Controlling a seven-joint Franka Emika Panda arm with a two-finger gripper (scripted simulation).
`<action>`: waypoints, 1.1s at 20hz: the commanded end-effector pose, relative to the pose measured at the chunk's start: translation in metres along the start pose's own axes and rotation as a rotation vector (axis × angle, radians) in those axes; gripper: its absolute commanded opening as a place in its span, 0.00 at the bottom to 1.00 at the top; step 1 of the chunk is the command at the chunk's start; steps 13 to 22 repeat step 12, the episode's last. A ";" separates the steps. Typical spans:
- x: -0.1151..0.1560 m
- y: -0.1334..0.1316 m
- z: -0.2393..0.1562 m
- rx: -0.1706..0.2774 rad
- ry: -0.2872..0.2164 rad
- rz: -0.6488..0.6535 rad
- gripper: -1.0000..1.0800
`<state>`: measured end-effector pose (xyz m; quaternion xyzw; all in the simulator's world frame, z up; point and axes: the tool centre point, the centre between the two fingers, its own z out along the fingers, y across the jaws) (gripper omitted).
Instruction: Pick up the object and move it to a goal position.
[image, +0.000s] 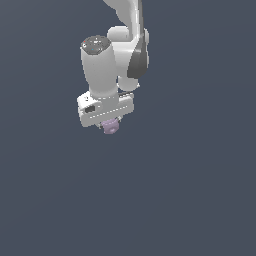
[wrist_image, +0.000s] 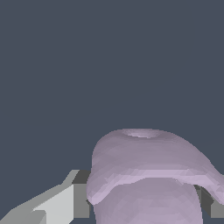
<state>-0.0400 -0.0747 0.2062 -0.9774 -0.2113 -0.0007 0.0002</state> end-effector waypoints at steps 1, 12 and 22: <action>-0.010 0.006 -0.018 0.001 -0.001 -0.001 0.00; -0.028 0.020 -0.054 0.001 -0.001 -0.001 0.00; -0.028 0.020 -0.054 0.001 -0.001 -0.001 0.00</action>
